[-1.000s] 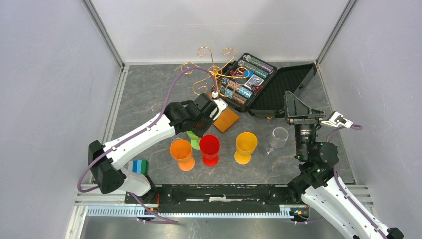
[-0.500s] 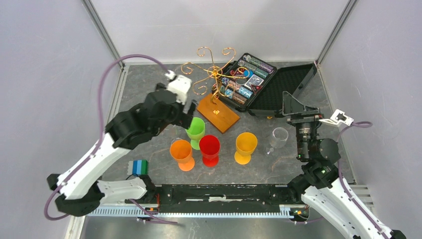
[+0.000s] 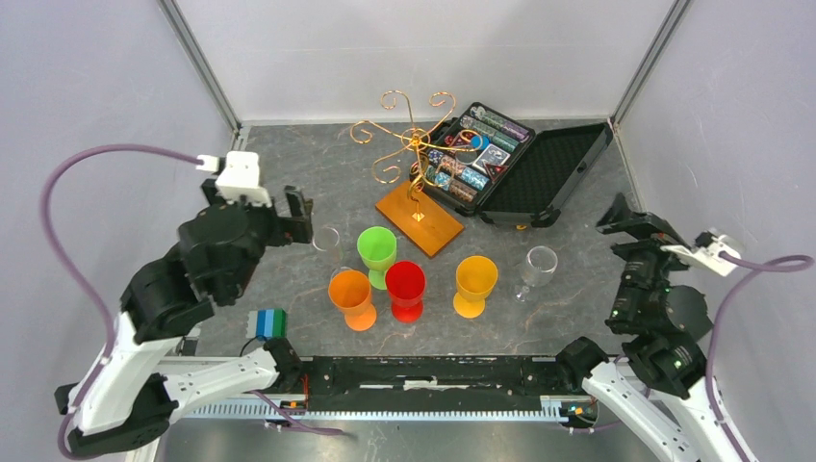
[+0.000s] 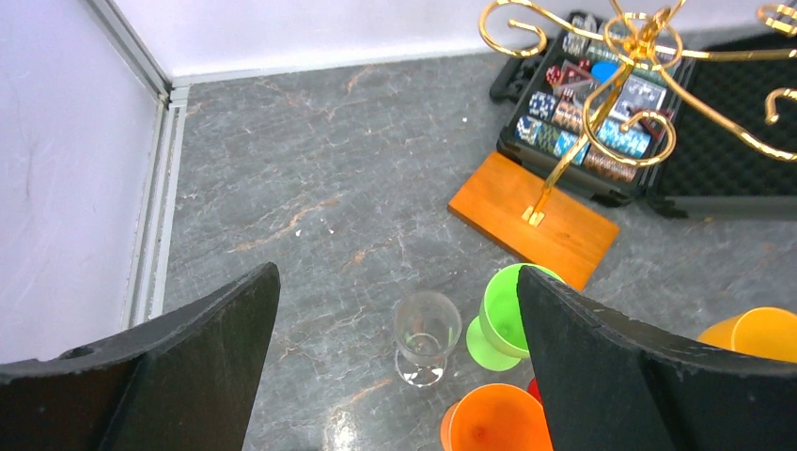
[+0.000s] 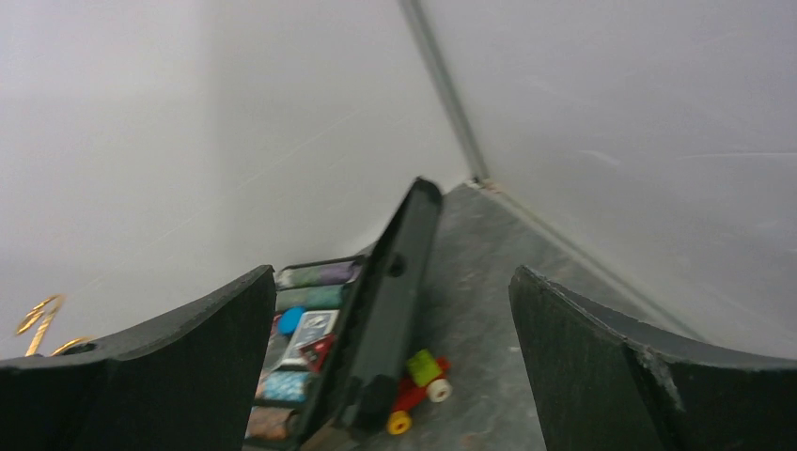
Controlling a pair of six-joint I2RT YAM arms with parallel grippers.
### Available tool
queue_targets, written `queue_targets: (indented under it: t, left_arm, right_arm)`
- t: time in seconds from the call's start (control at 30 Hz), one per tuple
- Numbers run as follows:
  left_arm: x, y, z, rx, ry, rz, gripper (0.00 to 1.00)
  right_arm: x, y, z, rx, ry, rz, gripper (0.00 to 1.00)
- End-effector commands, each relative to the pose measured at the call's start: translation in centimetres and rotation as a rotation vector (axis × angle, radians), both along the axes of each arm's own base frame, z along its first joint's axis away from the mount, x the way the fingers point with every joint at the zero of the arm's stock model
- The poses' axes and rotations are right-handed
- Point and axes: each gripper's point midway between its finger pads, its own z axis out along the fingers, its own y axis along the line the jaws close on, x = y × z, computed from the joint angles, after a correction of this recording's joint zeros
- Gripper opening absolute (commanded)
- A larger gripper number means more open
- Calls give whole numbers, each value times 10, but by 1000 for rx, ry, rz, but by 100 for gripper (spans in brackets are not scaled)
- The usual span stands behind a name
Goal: Take the wine glass off the wine glass rack
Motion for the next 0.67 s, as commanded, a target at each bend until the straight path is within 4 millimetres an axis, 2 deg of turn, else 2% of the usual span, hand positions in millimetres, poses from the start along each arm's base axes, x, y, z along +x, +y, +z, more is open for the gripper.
queue_targets:
  t: [0.0,0.2,0.63]
  left_arm:
    - [-11,24,11,-72,-31,73,100]
    - [-17,31,13,-89,-47,68,100]
    - [-20,37,18,-104,-62,71,100]
  right_arm:
    - [-44,-55,-2,-35,85,-232,98]
    - [-70,-77,3,18,57,-296,98]
    - [-77,-82,4,56,29,-296,98]
